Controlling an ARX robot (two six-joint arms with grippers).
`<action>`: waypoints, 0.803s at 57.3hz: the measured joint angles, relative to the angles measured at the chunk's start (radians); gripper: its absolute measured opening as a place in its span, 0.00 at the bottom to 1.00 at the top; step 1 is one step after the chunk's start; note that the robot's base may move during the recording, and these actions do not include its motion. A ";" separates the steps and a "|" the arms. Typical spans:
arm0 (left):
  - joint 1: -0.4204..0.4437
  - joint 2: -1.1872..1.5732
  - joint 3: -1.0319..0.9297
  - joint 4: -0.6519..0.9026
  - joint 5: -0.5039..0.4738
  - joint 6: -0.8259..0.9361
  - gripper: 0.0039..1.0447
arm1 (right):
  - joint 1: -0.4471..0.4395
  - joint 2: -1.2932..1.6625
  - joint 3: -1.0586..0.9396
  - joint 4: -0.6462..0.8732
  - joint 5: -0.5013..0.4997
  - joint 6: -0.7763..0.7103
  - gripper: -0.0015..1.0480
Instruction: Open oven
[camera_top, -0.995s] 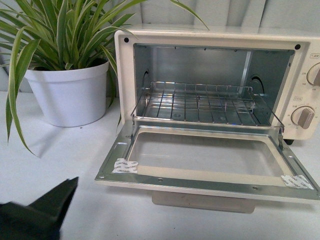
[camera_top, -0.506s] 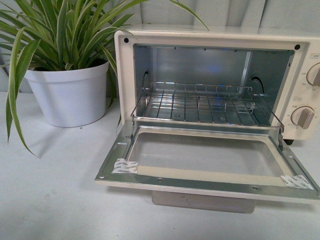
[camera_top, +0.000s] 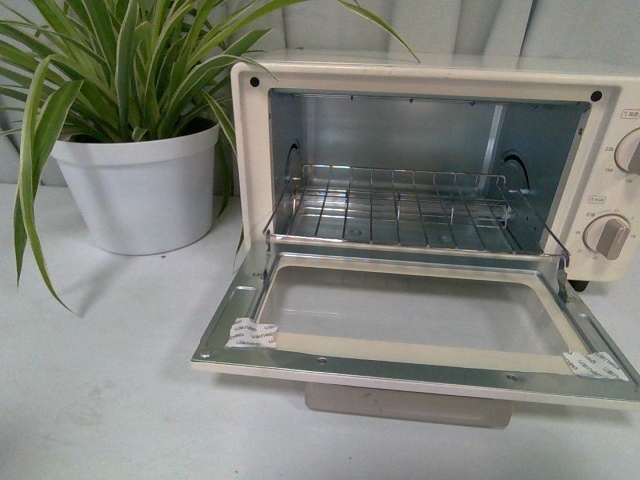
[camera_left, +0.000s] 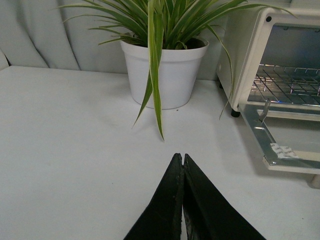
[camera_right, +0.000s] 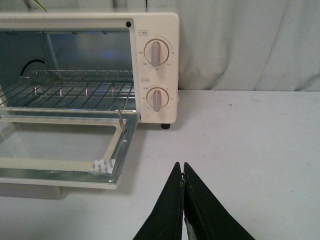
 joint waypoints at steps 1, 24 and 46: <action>0.011 -0.010 -0.009 -0.001 0.012 0.000 0.04 | 0.000 0.000 0.000 0.000 0.000 0.000 0.01; 0.243 -0.048 -0.015 -0.032 0.234 0.000 0.04 | 0.000 -0.001 0.000 0.000 0.000 0.000 0.01; 0.244 -0.048 -0.015 -0.032 0.234 -0.001 0.38 | 0.000 -0.001 0.000 0.000 0.000 -0.001 0.33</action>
